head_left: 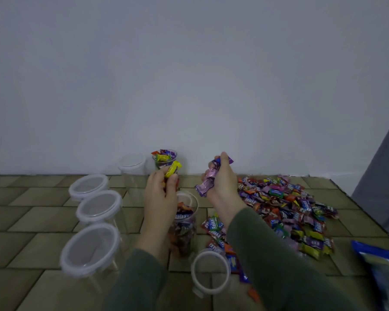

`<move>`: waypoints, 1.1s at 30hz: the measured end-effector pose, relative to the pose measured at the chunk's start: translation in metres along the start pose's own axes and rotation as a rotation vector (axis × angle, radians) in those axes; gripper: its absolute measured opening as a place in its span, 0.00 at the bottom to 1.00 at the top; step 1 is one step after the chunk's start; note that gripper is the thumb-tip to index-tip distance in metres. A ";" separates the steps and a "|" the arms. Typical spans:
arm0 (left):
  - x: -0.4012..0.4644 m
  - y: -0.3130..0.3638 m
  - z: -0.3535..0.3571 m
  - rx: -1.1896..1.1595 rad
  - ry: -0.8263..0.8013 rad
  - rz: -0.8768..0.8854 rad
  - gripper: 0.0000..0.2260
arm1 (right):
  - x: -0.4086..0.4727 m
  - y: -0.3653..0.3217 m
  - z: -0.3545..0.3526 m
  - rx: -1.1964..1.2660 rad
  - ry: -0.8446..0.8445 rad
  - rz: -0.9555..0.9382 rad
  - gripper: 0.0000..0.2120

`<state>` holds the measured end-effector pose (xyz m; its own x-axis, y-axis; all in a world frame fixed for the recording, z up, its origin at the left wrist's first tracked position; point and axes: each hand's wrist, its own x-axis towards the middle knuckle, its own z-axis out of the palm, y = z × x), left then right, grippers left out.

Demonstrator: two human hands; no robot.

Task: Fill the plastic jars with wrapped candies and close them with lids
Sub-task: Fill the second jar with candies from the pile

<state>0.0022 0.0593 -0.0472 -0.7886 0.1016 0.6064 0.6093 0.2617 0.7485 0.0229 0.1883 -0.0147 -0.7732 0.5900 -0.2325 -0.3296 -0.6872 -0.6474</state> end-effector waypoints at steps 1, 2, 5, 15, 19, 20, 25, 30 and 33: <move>-0.002 -0.005 -0.003 -0.016 -0.010 -0.006 0.08 | -0.002 0.006 0.003 -0.012 0.017 0.003 0.14; -0.003 -0.009 -0.003 -0.031 -0.023 -0.008 0.08 | -0.004 0.012 0.004 -0.025 0.038 -0.003 0.14; -0.007 -0.022 -0.003 -0.069 -0.062 0.010 0.08 | -0.010 0.025 0.008 -0.076 0.096 -0.068 0.15; -0.024 -0.038 -0.004 -0.104 -0.118 0.134 0.09 | -0.018 0.034 0.003 -0.229 0.208 -0.266 0.16; -0.031 -0.043 0.002 -0.277 -0.073 0.012 0.14 | -0.018 0.035 -0.001 -0.209 0.180 -0.273 0.15; -0.032 -0.044 0.004 -0.341 -0.050 -0.044 0.14 | -0.018 0.035 -0.001 -0.213 0.172 -0.278 0.14; -0.030 -0.049 0.013 -0.660 -0.064 -0.598 0.30 | -0.020 0.039 0.001 -0.324 0.112 -0.323 0.13; -0.037 -0.043 0.019 -0.673 -0.055 -0.831 0.33 | -0.024 0.041 -0.001 -0.591 -0.145 -0.364 0.13; -0.036 -0.040 0.020 -0.702 -0.065 -0.863 0.30 | -0.025 0.038 -0.007 -0.798 -0.372 -0.363 0.13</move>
<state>0.0040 0.0643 -0.1045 -0.9605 0.2031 -0.1903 -0.2501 -0.3300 0.9102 0.0332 0.1508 -0.0382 -0.8646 0.4433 0.2367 -0.2226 0.0844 -0.9712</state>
